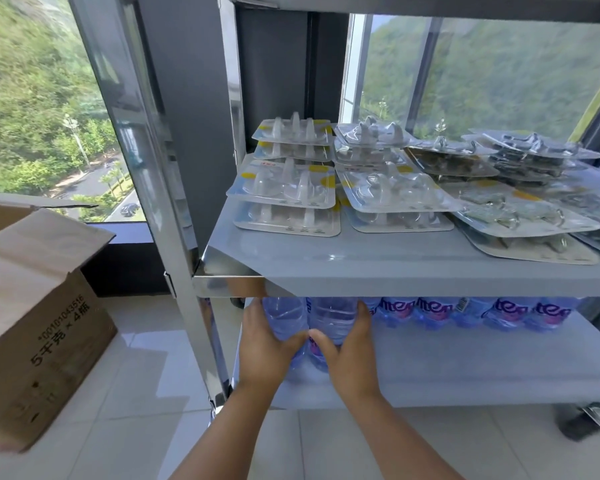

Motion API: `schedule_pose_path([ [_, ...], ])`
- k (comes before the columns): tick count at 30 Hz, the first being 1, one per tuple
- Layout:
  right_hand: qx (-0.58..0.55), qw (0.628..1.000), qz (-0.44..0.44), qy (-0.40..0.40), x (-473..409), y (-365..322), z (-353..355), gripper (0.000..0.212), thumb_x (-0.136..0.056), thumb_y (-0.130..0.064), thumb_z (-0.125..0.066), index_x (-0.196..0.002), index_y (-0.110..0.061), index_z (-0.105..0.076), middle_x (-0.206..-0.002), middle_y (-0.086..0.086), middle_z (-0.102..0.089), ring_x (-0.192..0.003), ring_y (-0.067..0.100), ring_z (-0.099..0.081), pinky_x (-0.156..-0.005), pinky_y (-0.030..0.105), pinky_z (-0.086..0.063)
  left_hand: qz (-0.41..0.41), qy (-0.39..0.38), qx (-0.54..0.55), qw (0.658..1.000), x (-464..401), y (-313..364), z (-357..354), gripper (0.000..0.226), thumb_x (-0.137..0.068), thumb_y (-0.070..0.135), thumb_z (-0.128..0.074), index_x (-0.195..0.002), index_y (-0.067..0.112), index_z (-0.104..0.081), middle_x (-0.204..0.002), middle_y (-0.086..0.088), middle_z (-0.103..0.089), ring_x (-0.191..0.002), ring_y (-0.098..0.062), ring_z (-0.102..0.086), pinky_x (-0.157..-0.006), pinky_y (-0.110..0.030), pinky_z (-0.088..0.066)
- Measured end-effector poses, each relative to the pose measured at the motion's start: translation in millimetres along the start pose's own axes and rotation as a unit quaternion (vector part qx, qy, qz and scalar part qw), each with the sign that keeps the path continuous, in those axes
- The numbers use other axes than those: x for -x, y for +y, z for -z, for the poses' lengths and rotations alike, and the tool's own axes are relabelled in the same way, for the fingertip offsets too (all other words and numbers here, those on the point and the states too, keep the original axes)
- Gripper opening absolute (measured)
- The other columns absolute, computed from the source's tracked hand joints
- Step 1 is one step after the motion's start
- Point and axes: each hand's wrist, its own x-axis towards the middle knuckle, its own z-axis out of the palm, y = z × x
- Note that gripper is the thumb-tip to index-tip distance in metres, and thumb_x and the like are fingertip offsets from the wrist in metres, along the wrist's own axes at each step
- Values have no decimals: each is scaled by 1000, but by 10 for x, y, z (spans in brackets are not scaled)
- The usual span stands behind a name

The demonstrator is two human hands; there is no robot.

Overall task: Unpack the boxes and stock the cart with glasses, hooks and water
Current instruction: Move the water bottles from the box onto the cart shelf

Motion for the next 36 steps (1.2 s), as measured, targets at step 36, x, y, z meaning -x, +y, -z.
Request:
schedule_pose_path([
  [36, 197, 946, -71, -248, 1095, -611, 12, 51, -90, -10, -56, -138, -7, -39, -137, 6, -44, -129, 20, -42, -99, 22, -31, 53, -206, -181, 960, 920, 413, 882, 66, -96, 35, -47, -149, 14, -14, -152, 3, -23, -139, -11, -21, -105, -11, -15],
])
